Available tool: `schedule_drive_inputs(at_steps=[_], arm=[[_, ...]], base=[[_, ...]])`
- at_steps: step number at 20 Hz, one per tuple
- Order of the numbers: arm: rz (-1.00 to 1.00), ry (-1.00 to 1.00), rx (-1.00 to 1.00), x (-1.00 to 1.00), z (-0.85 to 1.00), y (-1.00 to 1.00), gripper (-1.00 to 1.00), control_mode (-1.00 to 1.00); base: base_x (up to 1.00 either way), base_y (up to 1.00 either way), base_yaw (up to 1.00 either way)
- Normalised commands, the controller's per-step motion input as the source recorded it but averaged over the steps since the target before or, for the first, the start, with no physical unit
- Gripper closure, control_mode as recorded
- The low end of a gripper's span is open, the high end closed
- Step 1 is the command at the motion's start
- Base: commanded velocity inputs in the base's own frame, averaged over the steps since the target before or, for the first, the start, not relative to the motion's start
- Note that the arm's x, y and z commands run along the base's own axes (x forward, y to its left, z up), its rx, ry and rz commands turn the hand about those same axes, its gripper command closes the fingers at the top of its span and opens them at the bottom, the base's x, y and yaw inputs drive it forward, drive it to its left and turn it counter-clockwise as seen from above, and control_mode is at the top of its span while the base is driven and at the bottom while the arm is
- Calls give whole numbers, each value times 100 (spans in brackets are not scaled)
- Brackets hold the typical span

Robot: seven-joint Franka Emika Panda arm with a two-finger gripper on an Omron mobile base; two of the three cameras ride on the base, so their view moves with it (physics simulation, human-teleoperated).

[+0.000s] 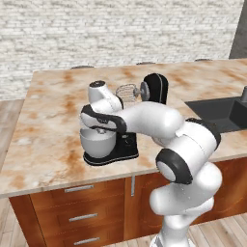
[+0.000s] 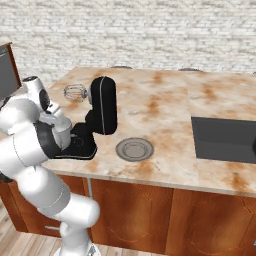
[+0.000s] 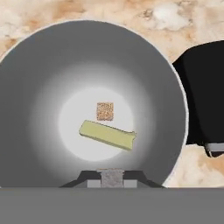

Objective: Add butter and sugar cubes to the stand mixer bowl and then turn on the stand mixer to begin making frosting.

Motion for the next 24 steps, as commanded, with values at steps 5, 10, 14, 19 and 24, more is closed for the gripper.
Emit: schedule_drive_inputs(at_steps=[5, 10, 14, 19, 24], arm=[[0, 5, -4, 32, -46, 6, 100, -100], [0, 1, -2, 5, -13, -1, -100, -100], [0, 0, 0, -8, 46, -4, -100, -100], [0, -2, 3, -65, 88, -36, -100, -100], [0, -14, 8, -100, 49, -97, -100, -100]], base=[[0, 0, 0], [0, 0, 0], [0, 0, 0], [0, 0, 0], [0, 0, 0]])
